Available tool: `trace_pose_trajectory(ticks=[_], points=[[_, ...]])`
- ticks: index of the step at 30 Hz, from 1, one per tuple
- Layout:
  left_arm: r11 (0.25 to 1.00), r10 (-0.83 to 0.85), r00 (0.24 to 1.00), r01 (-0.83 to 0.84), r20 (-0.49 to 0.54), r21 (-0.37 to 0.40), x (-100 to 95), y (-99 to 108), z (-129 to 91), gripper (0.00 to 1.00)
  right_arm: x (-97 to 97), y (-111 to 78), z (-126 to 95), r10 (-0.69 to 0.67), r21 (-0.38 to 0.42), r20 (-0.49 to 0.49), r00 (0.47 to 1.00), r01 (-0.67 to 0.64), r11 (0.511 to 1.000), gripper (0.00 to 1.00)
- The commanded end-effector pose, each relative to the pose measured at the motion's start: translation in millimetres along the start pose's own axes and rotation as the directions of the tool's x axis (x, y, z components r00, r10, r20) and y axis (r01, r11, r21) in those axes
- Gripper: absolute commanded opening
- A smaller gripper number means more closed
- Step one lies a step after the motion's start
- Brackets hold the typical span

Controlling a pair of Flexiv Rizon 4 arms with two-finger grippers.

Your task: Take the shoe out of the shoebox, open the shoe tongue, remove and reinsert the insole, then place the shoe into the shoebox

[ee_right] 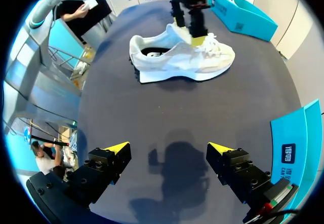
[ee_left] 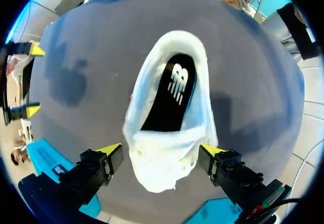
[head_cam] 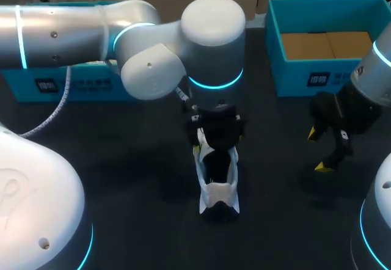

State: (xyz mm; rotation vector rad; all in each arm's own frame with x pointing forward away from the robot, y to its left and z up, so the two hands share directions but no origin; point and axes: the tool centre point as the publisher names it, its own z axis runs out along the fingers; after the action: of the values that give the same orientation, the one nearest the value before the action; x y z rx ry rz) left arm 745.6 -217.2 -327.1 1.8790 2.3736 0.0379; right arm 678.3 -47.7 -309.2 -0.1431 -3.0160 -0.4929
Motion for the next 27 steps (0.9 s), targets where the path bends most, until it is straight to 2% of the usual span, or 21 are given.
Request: trace_pose_trajectory(ticks=[1,6,8,12,17,19,27], points=[[1.000,-0.012,1.000,0.012,-0.005,-0.002,-1.9,12.6,-7.5,1.00,0.9,-0.3,0.6,-0.001,0.000,0.002,1.000,0.001,1.000,1.00],[1.000,-0.026,1.000,0.026,0.009,-0.013,-3.3,26.9,-19.6,0.95,0.9,-0.3,0.6,-0.001,0.000,0.002,1.000,0.001,1.000,1.00],[0.999,-0.032,0.999,0.032,0.024,0.001,-3.1,33.0,-24.3,0.82,0.9,-0.3,0.6,-0.001,0.000,0.002,1.000,0.001,1.000,1.00],[1.000,-0.025,0.999,0.025,0.032,0.017,-1.4,35.5,-28.6,0.44,0.9,-0.3,0.6,-0.001,0.000,0.002,1.000,0.001,1.000,1.00],[0.999,-0.023,0.999,0.022,0.033,0.036,2.1,33.7,-26.6,0.41,0.9,-0.3,0.6,-0.001,0.000,0.002,1.000,0.001,1.000,1.00],[0.998,-0.019,0.999,0.017,0.043,0.065,5.3,31.6,-23.7,0.39,0.9,-0.3,0.6,-0.001,0.000,0.002,1.000,0.001,1.000,1.00],[0.993,0.023,0.998,-0.029,0.056,0.111,10.3,1.7,-10.9,0.38,0.9,-0.3,0.6,-0.001,0.000,0.002,1.000,0.001,1.000,1.00]])
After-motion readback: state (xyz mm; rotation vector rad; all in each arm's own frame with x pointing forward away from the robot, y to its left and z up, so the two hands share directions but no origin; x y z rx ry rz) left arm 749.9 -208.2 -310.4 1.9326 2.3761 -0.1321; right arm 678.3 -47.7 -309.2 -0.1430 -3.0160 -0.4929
